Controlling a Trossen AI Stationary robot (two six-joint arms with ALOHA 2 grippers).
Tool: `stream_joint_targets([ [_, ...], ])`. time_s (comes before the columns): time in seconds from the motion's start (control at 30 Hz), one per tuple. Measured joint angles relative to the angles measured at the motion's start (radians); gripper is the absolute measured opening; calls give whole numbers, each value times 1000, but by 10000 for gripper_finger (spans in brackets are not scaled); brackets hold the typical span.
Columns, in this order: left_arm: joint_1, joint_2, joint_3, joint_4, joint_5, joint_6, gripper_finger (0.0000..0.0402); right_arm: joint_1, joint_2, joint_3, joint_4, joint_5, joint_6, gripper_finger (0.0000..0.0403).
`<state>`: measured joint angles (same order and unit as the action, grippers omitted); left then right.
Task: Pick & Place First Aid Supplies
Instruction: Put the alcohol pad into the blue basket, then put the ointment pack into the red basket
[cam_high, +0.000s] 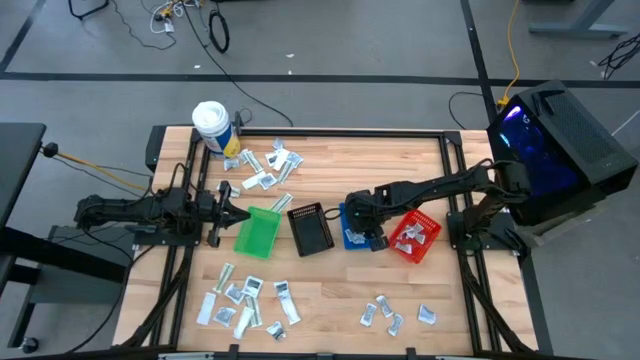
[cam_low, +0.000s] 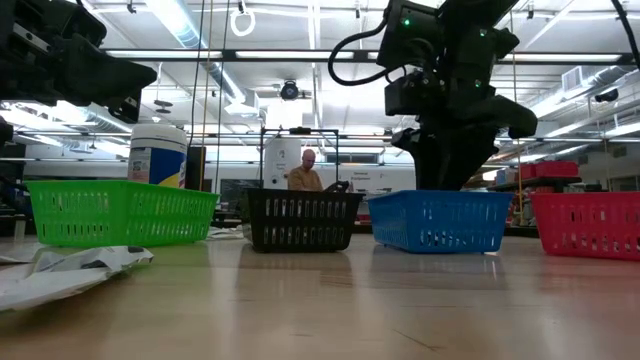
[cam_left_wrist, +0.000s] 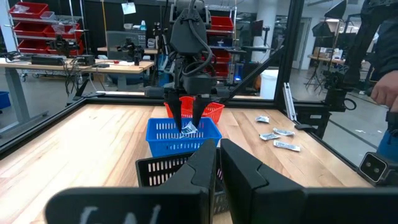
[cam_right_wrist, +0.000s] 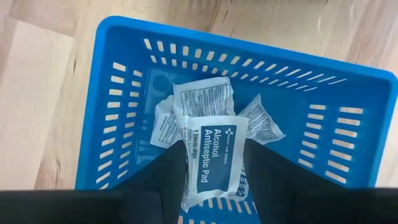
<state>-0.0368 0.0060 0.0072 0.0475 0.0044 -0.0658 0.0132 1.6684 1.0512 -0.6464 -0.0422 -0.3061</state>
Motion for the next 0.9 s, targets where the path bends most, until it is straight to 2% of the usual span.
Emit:
stream_joint_targets([
  [0.27,0,0,0,0,0,0,32,0,0,0,-1,14,2,165],
  [0.63,0,0,0,0,0,0,32,9,-2,0,-38,60,6,245],
  [0.9,0,0,0,0,0,0,32,73,-84,35,-110,61,6,270],
])
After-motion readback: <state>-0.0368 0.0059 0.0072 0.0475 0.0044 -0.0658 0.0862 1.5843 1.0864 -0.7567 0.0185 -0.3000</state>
